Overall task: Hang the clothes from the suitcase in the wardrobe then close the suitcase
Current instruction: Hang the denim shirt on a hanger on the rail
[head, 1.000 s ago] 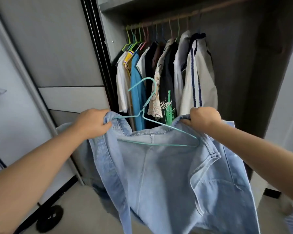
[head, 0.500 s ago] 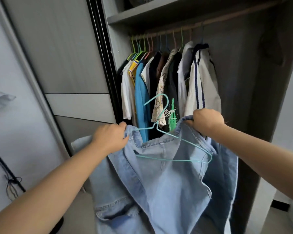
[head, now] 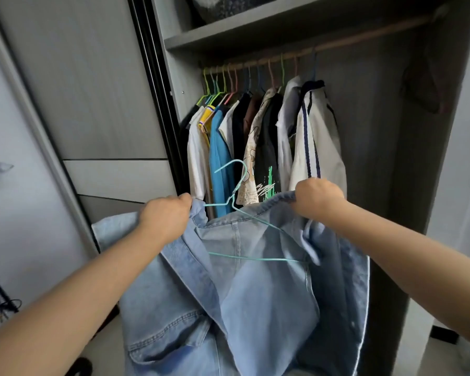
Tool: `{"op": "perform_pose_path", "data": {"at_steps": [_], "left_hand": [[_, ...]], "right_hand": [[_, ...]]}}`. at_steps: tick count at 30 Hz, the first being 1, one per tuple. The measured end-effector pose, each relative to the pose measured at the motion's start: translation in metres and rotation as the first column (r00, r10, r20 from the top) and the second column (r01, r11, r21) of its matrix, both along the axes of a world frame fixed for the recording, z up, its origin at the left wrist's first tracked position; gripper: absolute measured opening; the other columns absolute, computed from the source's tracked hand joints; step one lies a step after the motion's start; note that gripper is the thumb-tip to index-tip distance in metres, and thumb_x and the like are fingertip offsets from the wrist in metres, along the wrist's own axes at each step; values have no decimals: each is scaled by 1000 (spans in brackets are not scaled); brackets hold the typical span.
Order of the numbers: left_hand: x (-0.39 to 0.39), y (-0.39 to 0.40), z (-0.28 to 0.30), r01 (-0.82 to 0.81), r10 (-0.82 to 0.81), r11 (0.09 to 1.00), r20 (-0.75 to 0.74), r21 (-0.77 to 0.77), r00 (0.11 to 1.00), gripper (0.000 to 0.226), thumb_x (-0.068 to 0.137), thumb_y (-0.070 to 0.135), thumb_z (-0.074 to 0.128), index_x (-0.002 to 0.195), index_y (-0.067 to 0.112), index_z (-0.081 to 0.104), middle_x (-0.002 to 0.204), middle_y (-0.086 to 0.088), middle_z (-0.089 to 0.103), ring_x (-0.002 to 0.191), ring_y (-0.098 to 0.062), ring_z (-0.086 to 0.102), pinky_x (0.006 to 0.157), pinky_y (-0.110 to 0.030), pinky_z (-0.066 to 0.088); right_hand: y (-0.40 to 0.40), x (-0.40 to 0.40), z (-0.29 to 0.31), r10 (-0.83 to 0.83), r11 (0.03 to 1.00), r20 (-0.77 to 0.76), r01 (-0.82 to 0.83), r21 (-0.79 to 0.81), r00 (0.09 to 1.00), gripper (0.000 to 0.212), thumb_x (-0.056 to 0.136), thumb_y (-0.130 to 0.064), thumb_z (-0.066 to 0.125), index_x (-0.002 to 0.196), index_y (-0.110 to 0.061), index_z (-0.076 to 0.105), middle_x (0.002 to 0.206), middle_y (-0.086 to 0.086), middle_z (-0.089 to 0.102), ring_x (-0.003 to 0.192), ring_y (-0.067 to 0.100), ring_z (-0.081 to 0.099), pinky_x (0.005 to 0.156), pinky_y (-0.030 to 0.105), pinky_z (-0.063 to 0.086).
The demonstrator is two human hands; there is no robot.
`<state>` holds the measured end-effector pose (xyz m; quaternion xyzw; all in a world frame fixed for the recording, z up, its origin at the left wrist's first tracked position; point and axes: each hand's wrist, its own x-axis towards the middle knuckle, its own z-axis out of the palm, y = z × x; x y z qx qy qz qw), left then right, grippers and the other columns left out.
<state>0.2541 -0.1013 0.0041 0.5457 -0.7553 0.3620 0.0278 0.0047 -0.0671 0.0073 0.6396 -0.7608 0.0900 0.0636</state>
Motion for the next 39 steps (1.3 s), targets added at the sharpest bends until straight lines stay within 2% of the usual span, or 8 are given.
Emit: {"op": "perform_pose_path", "data": {"at_steps": [5, 11, 19, 24, 28, 32, 36, 39], "left_hand": [[7, 0, 4, -130, 138, 990, -189, 55, 972, 23, 91, 10, 41, 113, 7, 44, 107, -12, 63, 96, -30, 64, 71, -32, 47], [41, 2, 24, -171, 146, 983, -266, -73, 953, 21, 91, 8, 41, 111, 4, 46, 107, -17, 63, 95, -35, 64, 72, -35, 48], [19, 9, 14, -149, 148, 989, -175, 7, 973, 23, 92, 10, 39, 115, 9, 43, 112, -10, 61, 100, -30, 63, 75, -32, 48], [35, 12, 23, -102, 61, 992, -406, -80, 912, 23, 88, 4, 44, 110, 1, 51, 104, -21, 64, 91, -39, 64, 71, -36, 48], [40, 25, 37, 6, -89, 979, -403, -204, 911, 10, 61, -11, 55, 69, -7, 55, 55, -30, 59, 41, -44, 57, 43, -42, 45], [41, 34, 48, -59, -42, 976, -449, -209, 892, 19, 80, 0, 41, 92, -4, 55, 83, -29, 63, 73, -46, 63, 56, -34, 31], [56, 46, 45, -58, -20, 975, -340, -216, 940, 24, 49, -8, 70, 65, 0, 53, 46, -17, 55, 29, -33, 50, 35, -19, 26], [51, 49, 33, -10, -49, 980, -292, -199, 955, 16, 65, -1, 61, 80, 3, 55, 64, -16, 63, 49, -35, 62, 40, -29, 41]], "right_hand": [[1, 17, 0, 69, 972, 344, -141, 188, 936, 20, 92, -11, 42, 91, 1, 58, 89, 13, 50, 82, 23, 47, 53, 26, 35], [-2, -6, 4, 26, 994, 124, -38, 98, 992, 27, 85, -27, 56, 70, -7, 45, 74, 5, 49, 65, 20, 48, 50, 25, 36], [-27, 22, 20, 134, 991, 396, -133, -31, 908, 24, 92, -7, 40, 71, 0, 49, 62, 8, 46, 47, 17, 42, 42, 20, 36], [-28, 18, -56, 146, 952, 350, -227, 204, 925, 68, 83, -50, 59, 130, -5, 40, 123, 12, 55, 87, 18, 58, 75, 27, 49], [-32, 50, -94, 109, 994, 457, -98, -47, 883, 67, 78, -56, 60, 119, -7, 41, 119, 9, 53, 104, 28, 55, 73, 32, 43], [-49, 51, -69, 82, 962, 602, 93, -255, 794, 37, 92, -37, 46, 108, -3, 49, 107, 15, 62, 96, 33, 58, 67, 31, 38], [-43, 54, -28, 168, 941, 448, -8, -337, 878, 28, 94, -15, 40, 114, 4, 45, 107, 23, 61, 97, 36, 58, 64, 31, 33], [-29, 78, -4, 344, 884, 269, -214, -416, 900, 19, 92, -14, 42, 105, -1, 38, 101, 24, 61, 92, 37, 59, 61, 31, 28]]}}
